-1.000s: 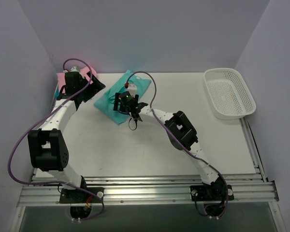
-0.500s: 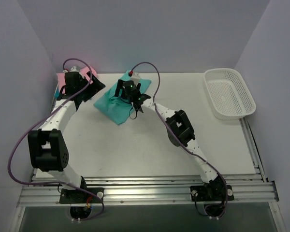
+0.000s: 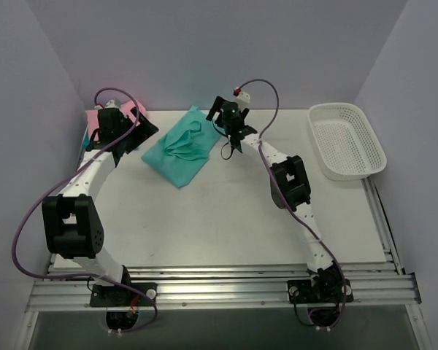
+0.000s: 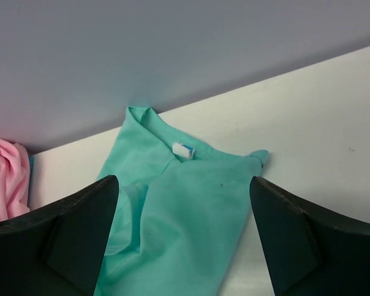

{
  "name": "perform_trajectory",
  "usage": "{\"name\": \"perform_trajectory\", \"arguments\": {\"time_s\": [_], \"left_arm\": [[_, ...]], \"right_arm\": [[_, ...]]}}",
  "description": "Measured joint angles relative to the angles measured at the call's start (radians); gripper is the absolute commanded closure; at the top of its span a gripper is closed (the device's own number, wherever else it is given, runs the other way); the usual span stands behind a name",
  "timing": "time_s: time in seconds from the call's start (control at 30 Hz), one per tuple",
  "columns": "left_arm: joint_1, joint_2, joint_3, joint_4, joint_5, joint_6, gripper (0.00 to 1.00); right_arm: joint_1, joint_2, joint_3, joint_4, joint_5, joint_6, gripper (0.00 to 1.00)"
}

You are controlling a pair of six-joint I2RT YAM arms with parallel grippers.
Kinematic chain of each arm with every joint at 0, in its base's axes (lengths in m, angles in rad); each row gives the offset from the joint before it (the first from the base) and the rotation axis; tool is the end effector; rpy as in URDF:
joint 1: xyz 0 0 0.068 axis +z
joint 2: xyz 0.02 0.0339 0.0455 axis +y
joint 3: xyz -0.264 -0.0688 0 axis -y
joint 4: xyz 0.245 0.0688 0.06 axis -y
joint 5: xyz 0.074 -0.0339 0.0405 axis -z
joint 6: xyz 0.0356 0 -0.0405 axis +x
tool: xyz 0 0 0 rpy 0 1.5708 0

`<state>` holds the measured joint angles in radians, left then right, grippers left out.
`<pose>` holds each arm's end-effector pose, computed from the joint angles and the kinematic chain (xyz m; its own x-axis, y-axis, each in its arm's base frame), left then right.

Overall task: Fold and stack the t-shirts
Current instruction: Fold the tshirt

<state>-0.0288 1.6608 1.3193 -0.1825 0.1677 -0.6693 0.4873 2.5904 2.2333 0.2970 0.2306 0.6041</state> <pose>0.3888 -0.0171 0.2963 -0.4995 -0.5976 -0.6272 -0.1747 0.7786 -0.6027 0.5374 0.2756 0.2158 -0.1881 0.5262 -0.8293 -0.1791 0.8119 0.5557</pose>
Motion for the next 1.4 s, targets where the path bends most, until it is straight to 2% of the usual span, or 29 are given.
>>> {"name": "perform_trajectory", "arguments": {"time_s": [0.2,0.37,0.4,0.53,0.63,0.67,1.03,1.4], "left_arm": [[0.000,0.000,-0.013,0.011,-0.009,-0.001,0.06],[0.000,-0.001,-0.023,0.012,-0.024,-0.001,0.06],[0.000,-0.002,-0.024,0.012,-0.026,-0.001,0.06],[0.000,-0.026,-0.038,0.014,-0.030,-0.001,0.06],[0.003,-0.048,-0.043,0.015,-0.031,-0.001,0.06],[0.005,-0.057,-0.045,0.014,-0.031,-0.001,0.06],[0.012,-0.074,-0.049,0.022,-0.031,-0.003,0.06],[0.013,-0.074,-0.052,0.023,-0.030,-0.003,0.06]], "right_arm": [[0.076,-0.124,-0.199,0.017,-0.011,-0.009,0.15],[0.211,-0.161,-0.226,0.040,-0.056,-0.006,0.20],[0.241,-0.161,-0.226,0.042,-0.066,-0.006,0.23],[0.319,-0.151,-0.220,0.033,-0.104,0.000,0.49],[0.331,-0.124,-0.195,0.031,-0.121,0.011,0.63],[0.328,-0.114,-0.189,0.029,-0.125,0.017,0.64],[0.286,-0.010,-0.163,-0.002,-0.128,0.052,0.66],[0.293,0.006,-0.165,-0.007,-0.130,0.058,0.66]]}}
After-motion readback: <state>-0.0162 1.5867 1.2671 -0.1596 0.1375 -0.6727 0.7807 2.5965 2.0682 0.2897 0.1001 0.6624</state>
